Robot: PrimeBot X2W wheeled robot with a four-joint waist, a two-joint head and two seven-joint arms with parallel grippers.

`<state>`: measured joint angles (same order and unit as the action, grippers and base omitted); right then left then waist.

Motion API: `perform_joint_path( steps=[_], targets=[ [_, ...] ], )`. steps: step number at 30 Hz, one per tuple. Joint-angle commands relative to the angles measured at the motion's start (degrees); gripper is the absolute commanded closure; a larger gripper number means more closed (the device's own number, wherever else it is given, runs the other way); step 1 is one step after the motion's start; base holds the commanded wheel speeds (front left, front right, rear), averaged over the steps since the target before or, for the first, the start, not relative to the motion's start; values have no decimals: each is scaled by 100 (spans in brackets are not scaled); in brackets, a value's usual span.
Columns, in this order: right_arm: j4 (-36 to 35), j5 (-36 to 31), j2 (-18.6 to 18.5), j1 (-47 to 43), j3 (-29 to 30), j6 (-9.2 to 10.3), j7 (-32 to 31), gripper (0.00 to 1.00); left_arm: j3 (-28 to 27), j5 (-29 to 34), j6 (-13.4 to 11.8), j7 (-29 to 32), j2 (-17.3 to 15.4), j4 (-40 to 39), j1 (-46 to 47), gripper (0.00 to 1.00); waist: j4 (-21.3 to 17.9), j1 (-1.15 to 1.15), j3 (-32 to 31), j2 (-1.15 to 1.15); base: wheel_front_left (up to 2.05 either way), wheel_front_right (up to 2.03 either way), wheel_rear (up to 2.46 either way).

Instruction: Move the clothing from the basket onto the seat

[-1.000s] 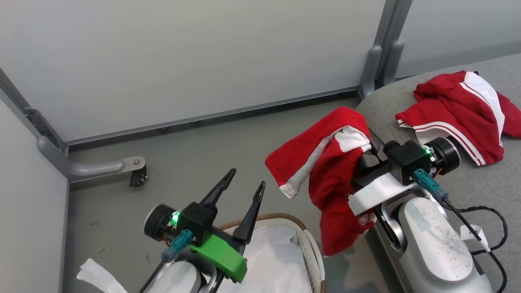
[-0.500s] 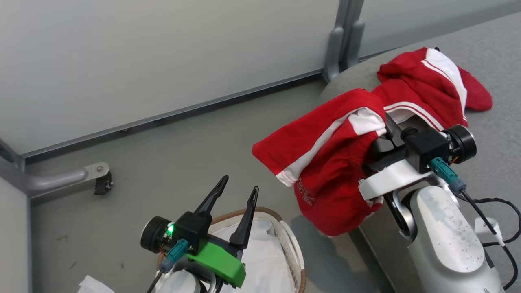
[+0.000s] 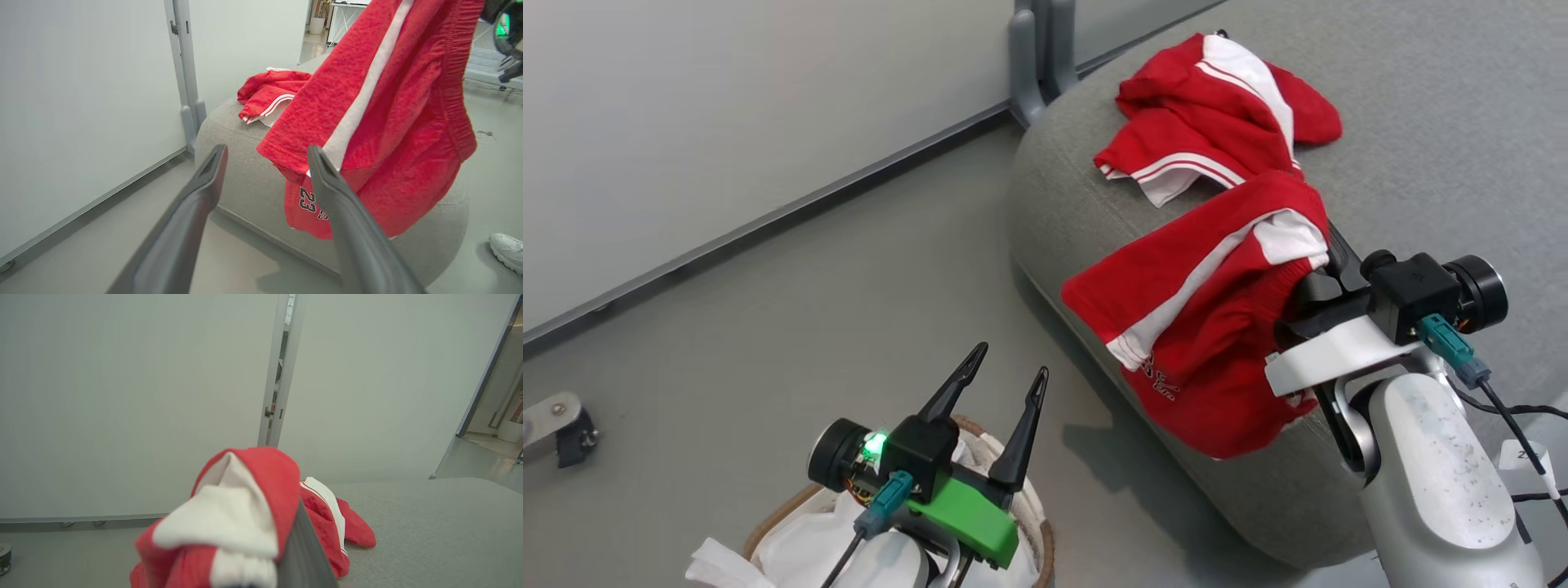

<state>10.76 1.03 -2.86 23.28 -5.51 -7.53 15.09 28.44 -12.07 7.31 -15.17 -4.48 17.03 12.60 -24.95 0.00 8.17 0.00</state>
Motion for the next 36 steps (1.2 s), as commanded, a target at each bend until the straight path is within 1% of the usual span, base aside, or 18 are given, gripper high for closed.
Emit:
perform_joint_path(
  steps=[1, 5, 9, 13, 15, 19, 21, 24, 26, 30, 32, 34, 36],
  targets=[
    [-28, 68, -4, -34, 19, 7, 12, 100, 21, 21, 25, 4, -71, 17, 126, 0, -466, 0, 326, 0, 0, 0, 0],
    [-12, 116, -4, -18, 74, 7, 11, 100, 104, -36, 24, 4, -121, 29, 183, 0, -494, 0, 402, 0, 0, 0, 0],
    [1, 26, -7, 182, 88, 7, 12, 100, 194, -80, 25, 4, -161, 42, 253, 0, -408, 0, 475, 0, 0, 0, 0],
    [-44, -259, -23, 630, 196, 8, 12, 100, 216, -71, 24, 4, -211, 41, 300, 0, -257, 0, 574, 0, 0, 0, 0],
    [-44, -296, -128, 943, 303, 8, 12, 100, 211, -52, 25, 4, -238, 29, 326, 0, -166, 0, 628, 0, 0, 0, 0],
    [73, -274, -517, 1719, 533, 8, 12, 100, 250, 6, 23, 4, -295, -15, 389, 0, 66, 0, 795, 0, 0, 0, 0],
    [215, -136, -739, 2150, 656, 8, 11, 100, 245, 41, 23, 4, -324, -46, 426, 0, 191, 0, 910, 0, 0, 0, 0],
    [516, -35, -1233, 2832, 722, 8, 11, 100, 218, 77, 23, 4, -358, -110, 512, 0, 357, 0, 1115, 0, 0, 0, 0],
    [840, 30, -1633, 3348, 749, 8, 5, 100, 221, 113, 23, 4, -392, -145, 582, 0, 495, 0, 1299, 0, 0, 0, 0],
    [1400, 51, -2358, 4250, 928, 8, -153, 100, 249, 186, 24, 4, -442, -227, 744, 0, 741, 0, 1663, 0, 0, 0, 0],
    [1705, 5, -2626, 4614, 1051, 7, -211, 100, 265, 221, 24, 5, -469, -278, 839, 0, 840, 0, 1844, 0, 0, 0, 0],
    [2005, -65, -2822, 4893, 1187, 7, -232, 100, 253, 256, 24, 4, -488, -330, 921, 0, 916, 0, 2046, 0, 0, 0, 0],
    [2334, -165, -2906, 5061, 1308, 7, -212, 100, 236, 292, 24, 4, -503, -375, 983, 0, 966, 0, 2224, 0, 0, 0, 0]
  ],
)
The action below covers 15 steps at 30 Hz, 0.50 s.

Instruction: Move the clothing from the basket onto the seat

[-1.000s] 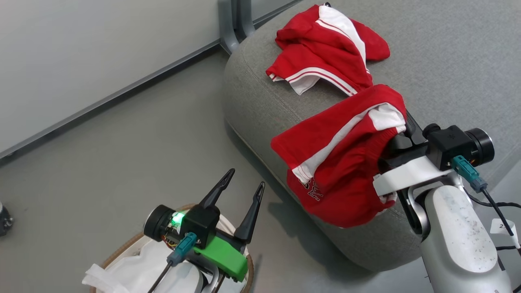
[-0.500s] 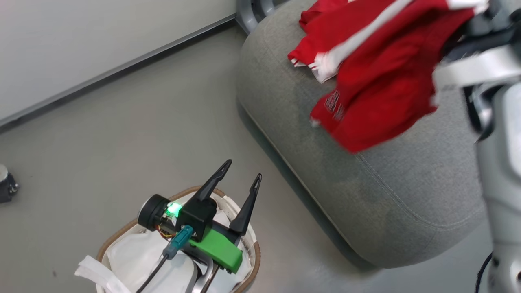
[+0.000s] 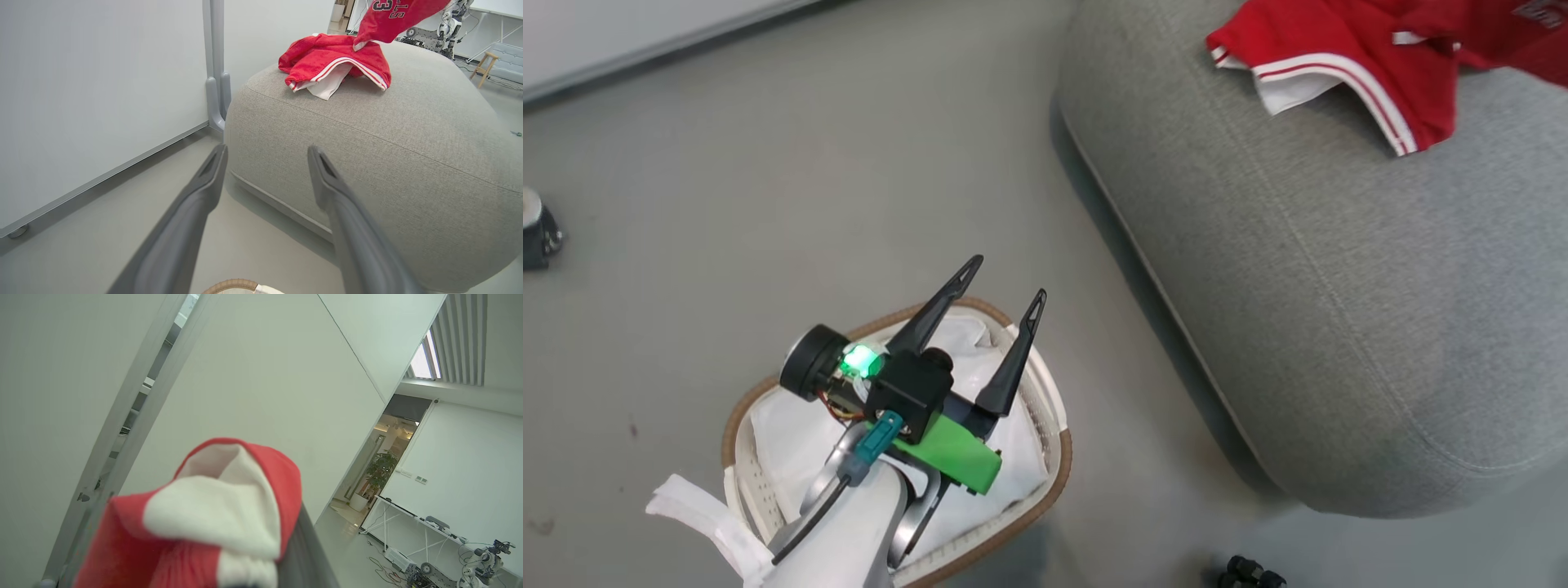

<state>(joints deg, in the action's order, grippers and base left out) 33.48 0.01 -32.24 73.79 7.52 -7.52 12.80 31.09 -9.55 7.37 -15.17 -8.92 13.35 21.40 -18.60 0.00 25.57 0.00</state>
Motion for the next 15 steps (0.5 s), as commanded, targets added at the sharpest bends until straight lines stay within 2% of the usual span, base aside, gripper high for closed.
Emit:
perform_joint_path(
  steps=[1, 5, 9, 15],
  targets=[
    [206, -102, 7, 62, 53, 7, 32, 100, -25, 62, 18, 4, -65, -36, 130, 0, 354, 0, 562, 0, 0, 0, 0],
    [722, -266, 75, 124, 307, 7, 147, 100, 5, 157, 18, 4, -116, -104, 240, 0, 436, 0, 875, 0, 0, 0, 0],
    [1221, -439, 363, -162, 574, 7, 232, 100, 4, 214, 18, 4, -161, -134, 314, 0, 472, 0, 1132, 0, 0, 0, 0],
    [1378, -669, 838, -682, 848, 7, 242, 100, 8, 303, 18, 4, -231, -155, 378, 0, 458, 0, 1341, 0, 0, 0, 0]
  ],
)
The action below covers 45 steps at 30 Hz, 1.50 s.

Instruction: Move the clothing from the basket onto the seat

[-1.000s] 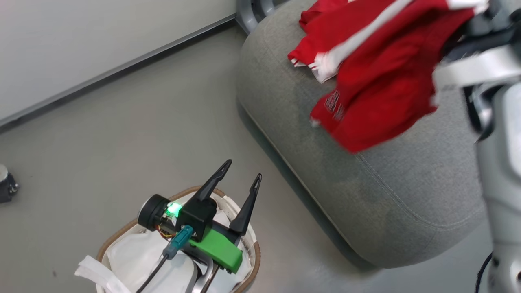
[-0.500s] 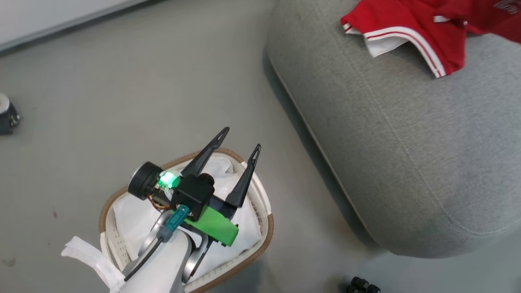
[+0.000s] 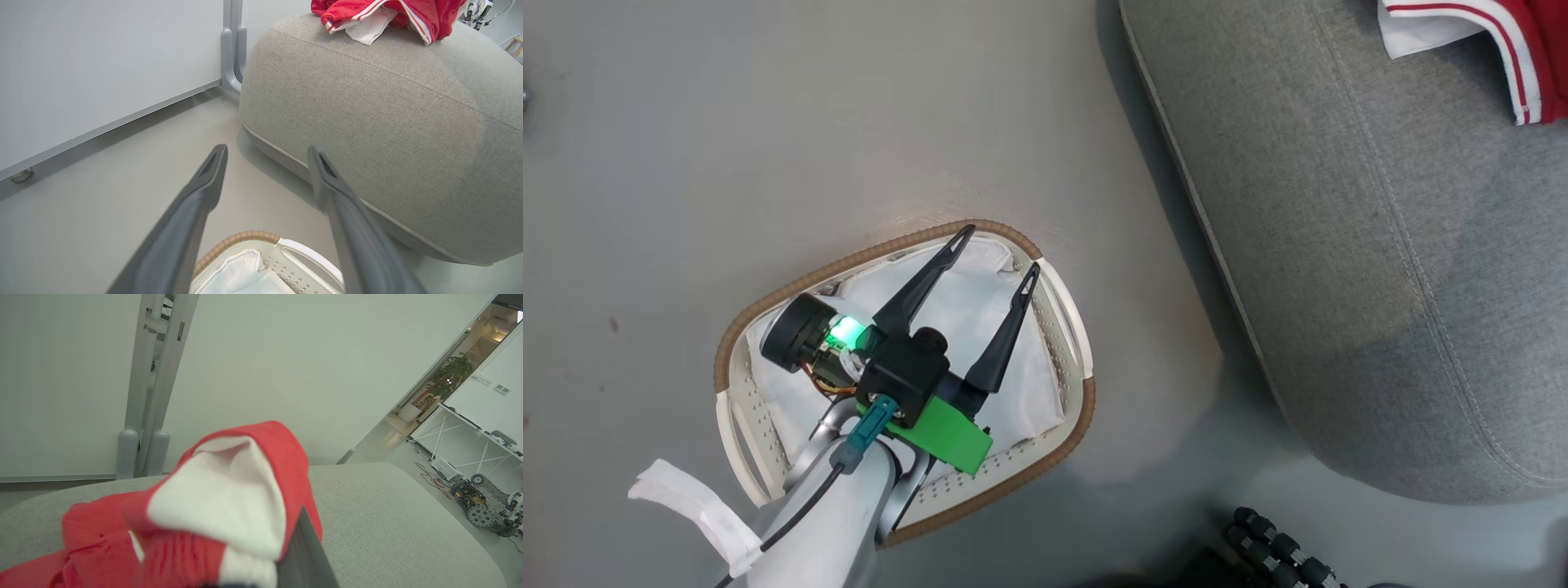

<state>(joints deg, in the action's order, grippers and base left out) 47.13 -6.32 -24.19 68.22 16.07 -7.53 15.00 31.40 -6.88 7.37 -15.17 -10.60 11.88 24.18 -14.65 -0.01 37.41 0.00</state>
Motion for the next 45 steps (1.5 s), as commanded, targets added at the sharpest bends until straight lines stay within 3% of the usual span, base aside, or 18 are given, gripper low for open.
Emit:
perform_joint_path(
  steps=[1, 7, 8, 11, 12, 13, 29, 40, 45],
  targets=[
    [30, -79, 99, -214, -6, 8, 23, 100, -27, 42, 17, 4, -62, -8, 96, 0, 53, 1, 165, 0, 0, 0, 0],
    [16, -232, 395, -720, 76, 8, 25, 100, -13, 53, 15, 4, -83, 41, -48, 0, -37, 1, 84, 0, 0, 0, 0],
    [8, -242, 434, -791, 58, 8, 25, 93, -5, 52, 14, 4, -80, 50, -76, 0, -56, 1, 46, 0, 0, 0, 0],
    [-94, -232, 528, -954, 69, 8, 25, 40, 5, 33, 15, 4, -68, 57, -118, 0, -104, 1, -60, 0, 0, 0, 0],
    [-153, -202, 576, -1036, 54, 8, 24, 6, 3, 22, 15, 4, -69, 60, -133, 0, -133, 1, -112, 0, 0, 0, 0],
    [-199, -163, 615, -1115, 38, 8, 25, 0, 2, 14, 15, 4, -66, 64, -144, 0, -155, 1, -153, 0, 0, 0, 0],
    [-1084, 461, 967, -2705, -703, 8, 25, 0, -171, -211, 16, 4, 184, 152, -536, 0, -364, 1, -1381, 0, 0, 0, 0],
    [-1191, 670, 913, -2824, -1179, 7, 25, 0, -549, -356, 17, 5, 459, 189, -861, 0, 200, 1, -2241, 0, 0, 0, 0],
    [-1256, 747, 1052, -2918, -1374, 8, 20, 0, -910, -420, -7, 4, 569, 177, -1108, 0, 555, 1, -2614, 0, 0, 0, 0]
  ],
)
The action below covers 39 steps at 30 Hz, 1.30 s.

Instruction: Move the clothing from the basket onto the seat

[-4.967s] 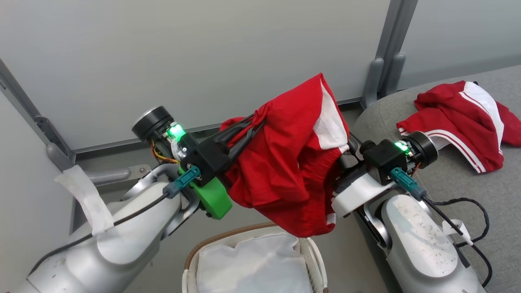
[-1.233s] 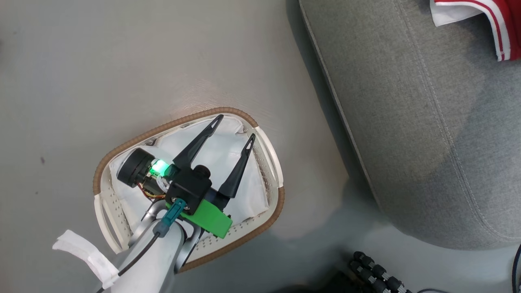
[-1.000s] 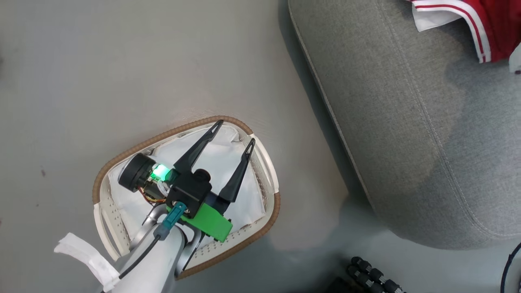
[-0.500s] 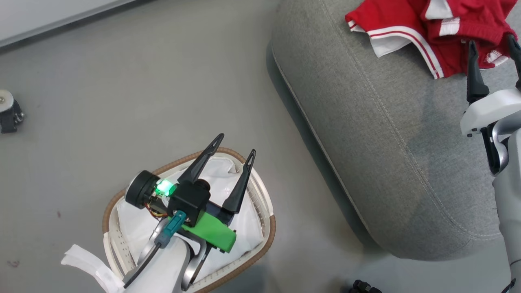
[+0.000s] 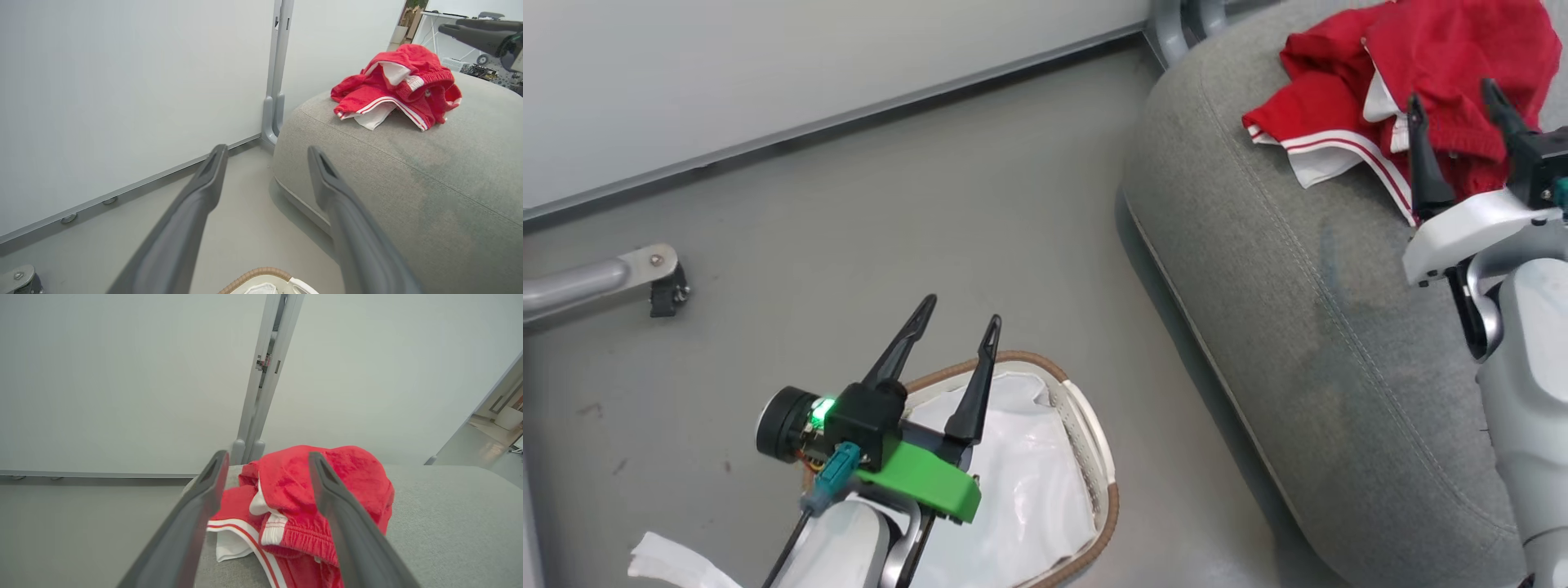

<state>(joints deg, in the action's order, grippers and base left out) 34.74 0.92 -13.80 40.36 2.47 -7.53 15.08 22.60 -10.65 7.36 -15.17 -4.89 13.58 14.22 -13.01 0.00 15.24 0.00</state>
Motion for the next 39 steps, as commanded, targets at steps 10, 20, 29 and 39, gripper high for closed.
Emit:
perform_joint_path(
  steps=[10, 20, 29, 39],
  targets=[
    [-680, 252, 793, -903, 21, 8, 13, 0, -824, -41, -290, 5, 152, -128, -737, 0, 925, 0, -919, 0, 0, 0, 0],
    [-1431, 775, 1078, -2153, -133, 8, 12, 0, -1683, -161, -669, 5, 197, -454, -1472, 0, 1259, 0, -1123, 0, 0, 0, 0],
    [-1751, 1109, 1082, -3065, -315, 7, 12, 0, -1656, -512, -747, 4, 199, -443, -1954, 0, 1391, 0, -1319, 0, 0, 0, 0],
    [-1844, 946, 1081, -3610, -427, 7, 12, 0, -1557, -601, -803, 5, 199, -330, -2093, 0, 1394, 0, -1463, 0, 0, 0, 0]
  ],
)
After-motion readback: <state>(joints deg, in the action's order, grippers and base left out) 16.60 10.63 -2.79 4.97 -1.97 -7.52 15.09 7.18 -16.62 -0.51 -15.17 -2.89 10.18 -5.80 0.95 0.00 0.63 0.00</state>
